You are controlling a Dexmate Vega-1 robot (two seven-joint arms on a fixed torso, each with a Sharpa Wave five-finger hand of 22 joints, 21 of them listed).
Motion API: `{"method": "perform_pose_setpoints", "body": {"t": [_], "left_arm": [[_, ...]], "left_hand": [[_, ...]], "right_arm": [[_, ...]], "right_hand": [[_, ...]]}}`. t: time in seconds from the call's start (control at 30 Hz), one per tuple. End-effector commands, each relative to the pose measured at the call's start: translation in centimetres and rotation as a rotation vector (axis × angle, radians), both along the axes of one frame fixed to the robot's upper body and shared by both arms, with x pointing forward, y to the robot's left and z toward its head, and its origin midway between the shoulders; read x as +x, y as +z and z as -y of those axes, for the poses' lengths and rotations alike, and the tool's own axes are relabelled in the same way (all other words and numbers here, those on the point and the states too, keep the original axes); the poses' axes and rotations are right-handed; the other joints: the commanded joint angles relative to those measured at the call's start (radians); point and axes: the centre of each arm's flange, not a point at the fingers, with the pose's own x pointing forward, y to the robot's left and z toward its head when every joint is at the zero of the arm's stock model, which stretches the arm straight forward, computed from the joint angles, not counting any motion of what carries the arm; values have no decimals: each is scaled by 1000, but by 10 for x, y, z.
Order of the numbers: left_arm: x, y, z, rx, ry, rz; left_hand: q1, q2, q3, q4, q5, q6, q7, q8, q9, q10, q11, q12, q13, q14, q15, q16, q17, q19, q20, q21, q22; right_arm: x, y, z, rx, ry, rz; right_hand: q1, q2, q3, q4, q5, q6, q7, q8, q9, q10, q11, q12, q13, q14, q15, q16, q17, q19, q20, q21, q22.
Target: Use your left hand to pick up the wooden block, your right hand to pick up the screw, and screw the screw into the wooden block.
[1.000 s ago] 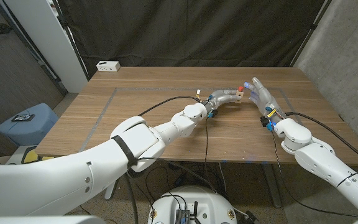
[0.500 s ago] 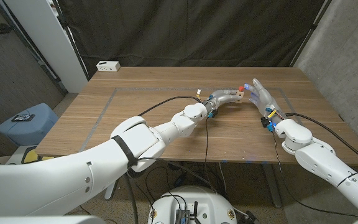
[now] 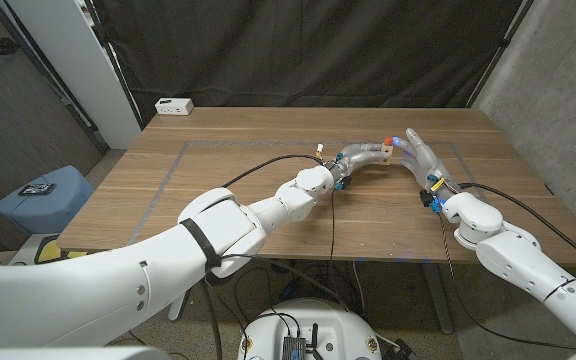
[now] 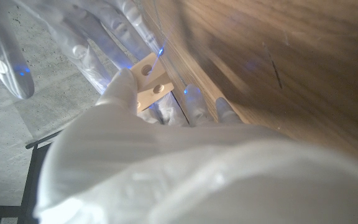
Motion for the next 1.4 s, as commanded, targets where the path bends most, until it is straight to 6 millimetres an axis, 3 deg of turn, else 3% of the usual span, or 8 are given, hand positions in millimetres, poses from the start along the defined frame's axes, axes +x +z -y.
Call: {"method": "perform_pose_setpoints", "body": {"t": [0.03,1.4], "left_arm": [[-2,-1,-1,-4,-12,13],[-6,-5,3,-16,-26,17]], "left_hand": [[4,-6,15,-3,5,17,-2,8,3,9,-2,4,5,8,-33,-3,0,1,-2,8,5],[10,-20,14,-14,1,43,0,11,1,33,-3,10,4,16,-42,2,2,4,-15,9,5]], "right_arm": [[-6,1,-3,-9,9,9],[-25,-7,-6,-32,15,-7]], "right_hand": [[-10,-1,2,6,4,5,3,3,3,-96,2,2,4,-151,7,-2,5,-6,4,0,3],[-12,0,3,9,5,5,2,4,3,-97,1,3,4,-152,7,-2,5,-4,3,1,3]]}}
